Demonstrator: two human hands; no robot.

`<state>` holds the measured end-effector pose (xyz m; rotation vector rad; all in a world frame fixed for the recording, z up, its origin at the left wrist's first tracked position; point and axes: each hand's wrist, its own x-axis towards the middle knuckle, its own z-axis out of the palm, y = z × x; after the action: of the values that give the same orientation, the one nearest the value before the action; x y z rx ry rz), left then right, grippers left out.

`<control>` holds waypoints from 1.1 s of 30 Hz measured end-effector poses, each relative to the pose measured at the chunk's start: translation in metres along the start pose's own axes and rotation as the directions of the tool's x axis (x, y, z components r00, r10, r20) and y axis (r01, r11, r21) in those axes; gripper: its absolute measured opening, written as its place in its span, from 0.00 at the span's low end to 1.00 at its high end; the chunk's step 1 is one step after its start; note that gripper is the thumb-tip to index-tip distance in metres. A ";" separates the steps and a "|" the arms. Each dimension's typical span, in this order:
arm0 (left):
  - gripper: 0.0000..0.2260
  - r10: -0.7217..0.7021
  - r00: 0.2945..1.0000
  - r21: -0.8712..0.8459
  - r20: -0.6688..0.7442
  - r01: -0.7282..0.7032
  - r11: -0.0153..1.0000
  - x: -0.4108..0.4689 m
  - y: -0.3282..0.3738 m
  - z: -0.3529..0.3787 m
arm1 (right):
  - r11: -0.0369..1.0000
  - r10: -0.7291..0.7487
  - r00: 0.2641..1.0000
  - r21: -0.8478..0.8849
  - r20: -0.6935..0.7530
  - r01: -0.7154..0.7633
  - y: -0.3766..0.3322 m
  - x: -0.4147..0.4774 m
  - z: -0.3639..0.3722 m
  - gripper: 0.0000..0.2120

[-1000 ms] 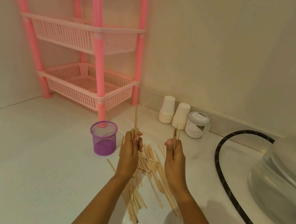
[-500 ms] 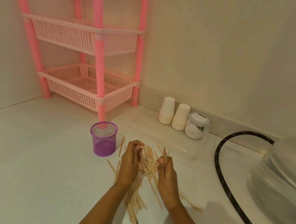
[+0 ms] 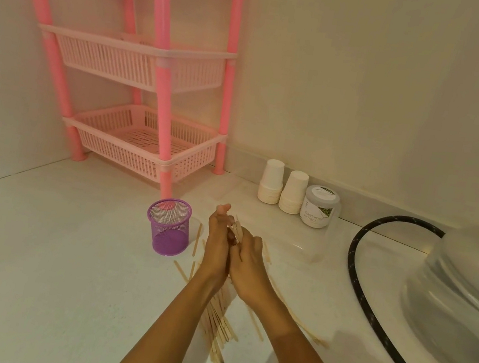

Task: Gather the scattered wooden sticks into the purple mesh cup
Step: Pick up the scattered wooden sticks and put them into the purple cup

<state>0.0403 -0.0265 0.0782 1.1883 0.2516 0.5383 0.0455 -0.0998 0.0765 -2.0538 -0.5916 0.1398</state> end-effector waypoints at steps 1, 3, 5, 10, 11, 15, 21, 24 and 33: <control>0.15 -0.030 1.000 -0.013 0.006 0.030 0.999 0.000 0.001 0.000 | 0.998 -0.019 1.000 -0.062 -0.001 0.019 -0.001 -0.001 -0.002 0.18; 0.14 -0.067 0.998 -0.025 0.018 0.068 0.997 0.000 0.001 0.000 | 0.977 -0.081 0.997 -0.197 0.004 0.080 -0.003 -0.001 -0.003 0.20; 0.11 -0.076 0.997 -0.066 0.025 0.078 0.995 0.001 0.001 0.000 | 0.953 -0.148 0.988 -0.274 -0.041 0.131 -0.002 0.001 -0.001 0.19; 0.08 -0.119 0.990 -0.051 -0.080 0.116 0.992 0.007 0.003 0.000 | 0.970 -0.160 0.977 -0.203 -0.137 0.131 0.001 0.001 0.009 0.19; 0.07 -0.116 0.989 -0.070 -0.090 0.110 0.991 0.008 0.004 0.000 | 0.970 -0.170 0.975 -0.200 -0.140 0.140 0.003 0.001 0.008 0.17; 0.10 -0.137 0.979 -0.155 -0.152 0.113 0.981 0.015 0.011 -0.003 | 0.979 -0.148 0.981 -0.160 -0.123 0.127 0.003 -0.002 -0.001 0.14; 0.08 -0.182 0.961 -0.276 -0.208 0.120 0.953 0.024 0.015 -0.007 | 0.988 -0.155 0.986 0.017 -0.053 0.156 0.013 -0.005 -0.001 0.19; 0.06 -0.220 0.949 -0.328 -0.225 0.139 0.934 0.022 0.011 -0.004 | 0.991 -0.089 0.995 0.096 -0.054 0.094 0.011 -0.003 0.001 0.18; 0.10 -0.205 0.961 -0.122 -0.186 0.185 0.975 0.019 0.000 -0.001 | 0.996 0.021 0.999 0.081 0.029 -0.023 0.010 -0.002 0.008 0.14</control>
<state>0.0558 -0.0162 0.0792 0.9971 0.5004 0.4900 0.0447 -0.0990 0.0642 -1.9831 -0.5720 0.2031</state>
